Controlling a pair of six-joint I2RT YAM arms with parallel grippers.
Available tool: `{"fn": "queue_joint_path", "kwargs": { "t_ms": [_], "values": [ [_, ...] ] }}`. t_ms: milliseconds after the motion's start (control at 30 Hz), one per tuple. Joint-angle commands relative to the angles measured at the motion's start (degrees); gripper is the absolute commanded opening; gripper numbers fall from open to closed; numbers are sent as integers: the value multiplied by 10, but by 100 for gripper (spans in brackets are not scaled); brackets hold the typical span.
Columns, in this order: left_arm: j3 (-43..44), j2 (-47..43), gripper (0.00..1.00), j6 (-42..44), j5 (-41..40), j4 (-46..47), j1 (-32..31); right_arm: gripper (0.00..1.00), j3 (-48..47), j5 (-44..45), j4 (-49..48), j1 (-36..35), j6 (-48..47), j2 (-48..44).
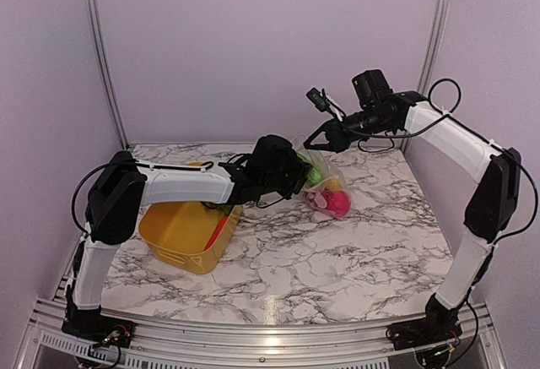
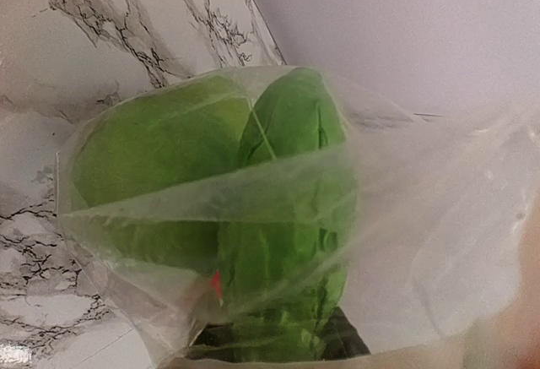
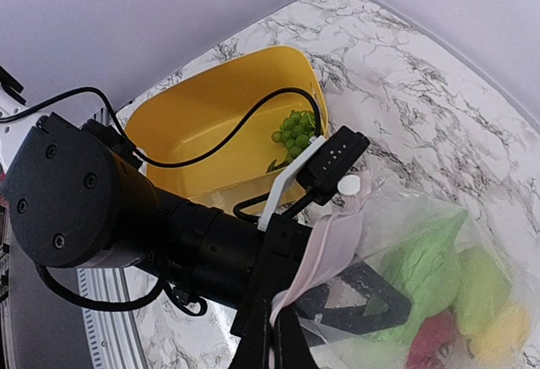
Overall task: Place the food in the zip-top bag and seal the zipper
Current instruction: Place the fake vegetable in the zipper food storage bag, then adjust the zipper food storage bag at the center of the board.
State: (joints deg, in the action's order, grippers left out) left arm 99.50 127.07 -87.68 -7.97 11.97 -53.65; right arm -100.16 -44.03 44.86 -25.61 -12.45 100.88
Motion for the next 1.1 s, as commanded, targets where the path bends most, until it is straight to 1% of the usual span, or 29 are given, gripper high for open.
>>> {"fn": "queue_joint_path", "kwargs": {
  "t_ms": [0,67,133,300,367,433,467,567,633,667,700,800,833,867,900,967,1033,1067],
  "values": [
    [25,20,19,6,-30,-37,-3,0,-37,-36,0,-7,11,5],
    [27,16,32,27,-17,-31,-1,0,-43,-23,-1,-7,15,7],
    [26,-4,38,69,-18,-35,-2,0,-47,5,-2,-4,20,9],
    [2,-94,49,188,-70,-62,-12,0,-47,16,-14,26,41,13],
    [-27,-139,53,192,-84,-64,-12,0,-49,14,-15,39,44,14],
    [-52,-166,65,198,-92,-52,-11,0,-48,12,-15,48,44,15],
    [-52,-171,68,209,-89,-53,-10,0,-47,12,-15,50,44,14],
    [-34,-172,69,235,-52,-65,-8,0,-47,13,-14,53,43,12],
    [-36,-176,66,257,-16,-53,-9,0,-54,16,-10,57,40,10],
    [-39,-179,63,282,2,-47,-11,0,-61,18,-7,60,39,9],
    [-45,-186,60,318,20,-40,-14,0,-67,19,-2,62,37,8],
    [-87,-221,56,481,65,-27,-21,0,-77,20,10,66,27,5],
    [-105,-236,55,542,75,-29,-21,0,-75,16,13,67,23,3],
    [-113,-249,54,585,74,-55,-20,0,-71,8,15,66,20,0],
    [-107,-253,53,599,53,-98,-17,0,-65,1,15,66,18,-2],
    [-82,-251,47,571,-7,-186,-5,0,-49,-11,9,65,17,-10],
    [-74,-245,46,514,-48,-221,-1,0,-32,-10,0,60,16,-17],
    [-79,-242,46,490,-45,-215,-1,0,-25,-7,-4,57,16,-19]
  ]
}}
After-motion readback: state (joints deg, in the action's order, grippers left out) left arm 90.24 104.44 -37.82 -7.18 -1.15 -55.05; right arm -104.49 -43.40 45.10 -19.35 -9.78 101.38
